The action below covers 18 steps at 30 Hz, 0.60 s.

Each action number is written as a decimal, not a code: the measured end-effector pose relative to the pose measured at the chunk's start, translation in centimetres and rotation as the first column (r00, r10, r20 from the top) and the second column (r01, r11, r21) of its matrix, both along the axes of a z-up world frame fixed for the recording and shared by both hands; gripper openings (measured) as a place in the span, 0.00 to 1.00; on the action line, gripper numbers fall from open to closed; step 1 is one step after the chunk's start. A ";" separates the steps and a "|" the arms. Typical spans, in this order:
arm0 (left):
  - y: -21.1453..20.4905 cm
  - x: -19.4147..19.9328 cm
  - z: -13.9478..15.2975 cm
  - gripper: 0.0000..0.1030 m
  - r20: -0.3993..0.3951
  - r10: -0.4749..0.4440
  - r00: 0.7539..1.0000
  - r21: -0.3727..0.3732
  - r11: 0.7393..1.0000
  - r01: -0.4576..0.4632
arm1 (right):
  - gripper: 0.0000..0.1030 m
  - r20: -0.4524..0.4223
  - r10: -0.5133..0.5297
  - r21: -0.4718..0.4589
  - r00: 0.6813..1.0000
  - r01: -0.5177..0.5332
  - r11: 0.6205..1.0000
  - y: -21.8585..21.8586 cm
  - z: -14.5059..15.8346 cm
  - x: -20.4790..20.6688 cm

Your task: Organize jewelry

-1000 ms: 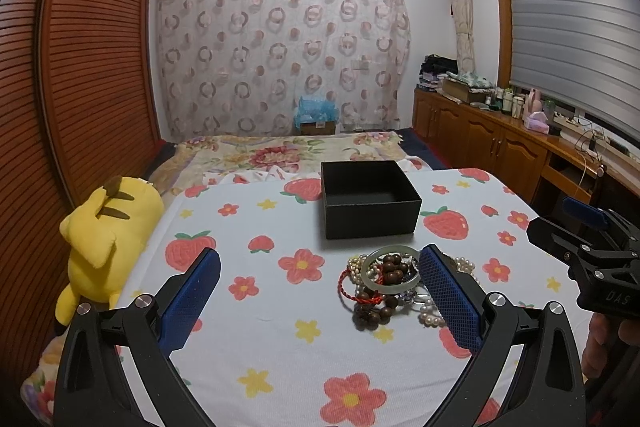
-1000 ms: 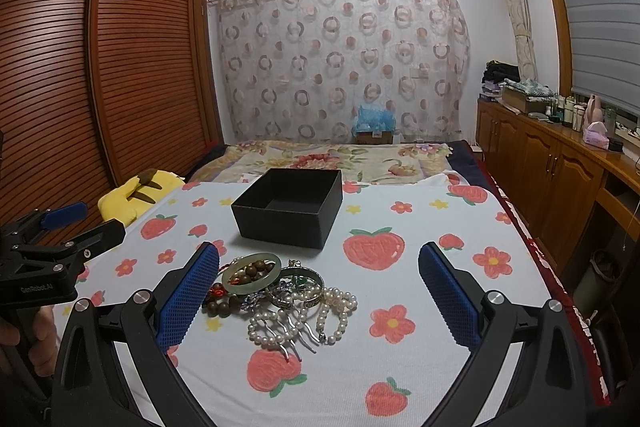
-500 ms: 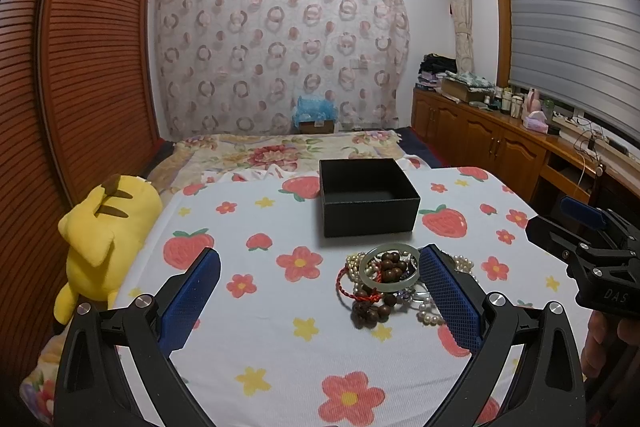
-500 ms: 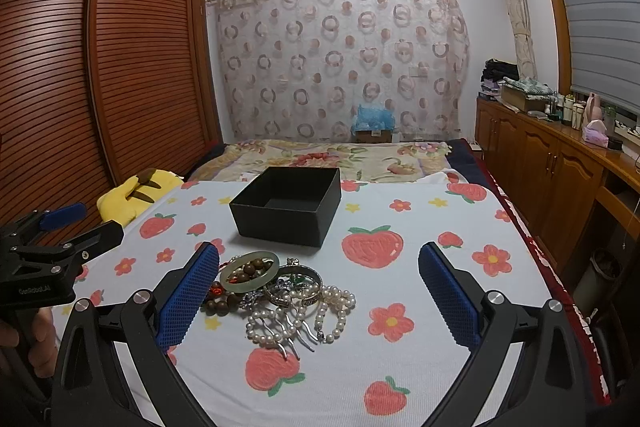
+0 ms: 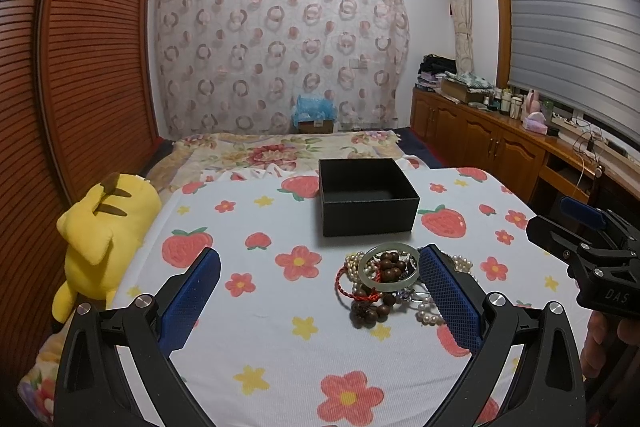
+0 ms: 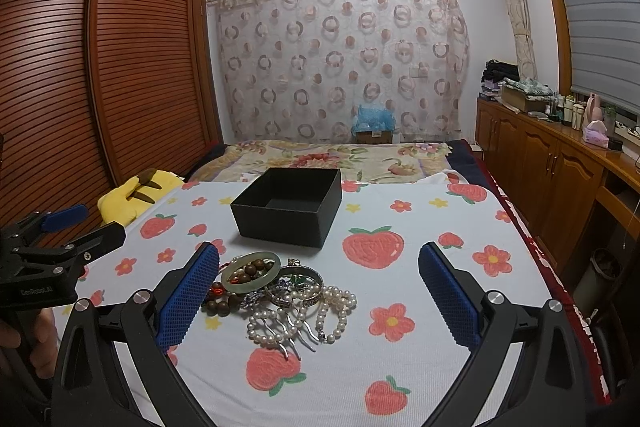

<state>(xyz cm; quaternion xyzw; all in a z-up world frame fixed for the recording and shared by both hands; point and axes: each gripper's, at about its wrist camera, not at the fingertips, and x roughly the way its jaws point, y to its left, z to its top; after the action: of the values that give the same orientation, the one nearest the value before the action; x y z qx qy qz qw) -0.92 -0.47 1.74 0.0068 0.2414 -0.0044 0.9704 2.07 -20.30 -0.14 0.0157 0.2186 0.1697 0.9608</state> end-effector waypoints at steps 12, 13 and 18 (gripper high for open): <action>0.2 0.2 -0.6 0.94 -0.001 0.001 1.000 0.000 1.000 -0.001 | 0.98 -0.001 0.000 -0.001 1.000 0.000 1.000 0.0 0.0 0.0; 0.2 0.2 -0.5 0.94 -0.003 0.000 1.000 0.000 1.000 0.000 | 0.98 -0.001 0.000 -0.001 1.000 0.000 1.000 0.0 0.0 0.0; 0.3 0.0 0.6 0.94 -0.018 -0.002 1.000 -0.005 1.000 0.002 | 0.98 -0.006 0.003 -0.003 1.000 -0.003 1.000 0.1 -0.2 0.1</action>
<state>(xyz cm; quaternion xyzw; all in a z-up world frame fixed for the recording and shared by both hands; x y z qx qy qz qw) -0.95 -0.21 2.33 0.0045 0.2502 -0.0060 0.9682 2.18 -20.21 -0.36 0.0144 0.2217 0.1708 0.9599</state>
